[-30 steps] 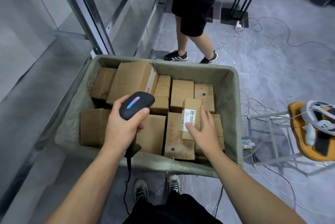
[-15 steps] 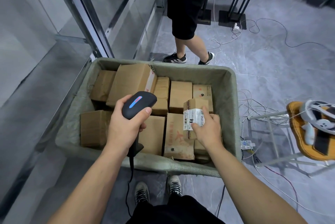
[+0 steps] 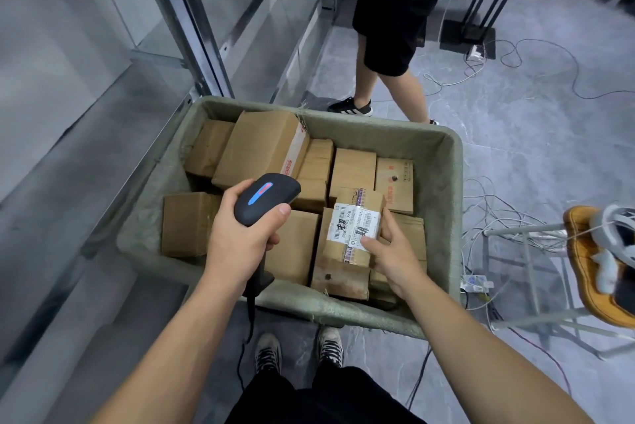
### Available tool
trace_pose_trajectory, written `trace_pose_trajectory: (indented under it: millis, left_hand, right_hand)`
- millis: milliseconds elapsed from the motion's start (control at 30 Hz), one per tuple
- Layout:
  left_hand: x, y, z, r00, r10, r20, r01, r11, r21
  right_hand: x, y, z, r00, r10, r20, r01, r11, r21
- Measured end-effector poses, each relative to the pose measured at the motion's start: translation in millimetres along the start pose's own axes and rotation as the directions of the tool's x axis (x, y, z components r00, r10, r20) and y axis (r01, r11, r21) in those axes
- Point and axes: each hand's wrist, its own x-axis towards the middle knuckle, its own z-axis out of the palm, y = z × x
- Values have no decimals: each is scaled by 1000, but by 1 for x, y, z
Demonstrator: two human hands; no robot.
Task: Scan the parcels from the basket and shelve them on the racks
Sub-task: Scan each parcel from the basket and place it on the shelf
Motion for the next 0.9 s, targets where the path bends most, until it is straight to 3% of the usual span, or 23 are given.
trace_pose_trajectory:
  millis: [433,900]
  left_hand:
    - [-28,12,-25,996,81,26,-82,995,64]
    - [-89,12,-114,963,222,151,-251,944,212]
  right_hand:
    - [-22,-41,21,982,-165,87,170,984,-53]
    - [-104,-114,40,886,-361,291,436,863,-255]
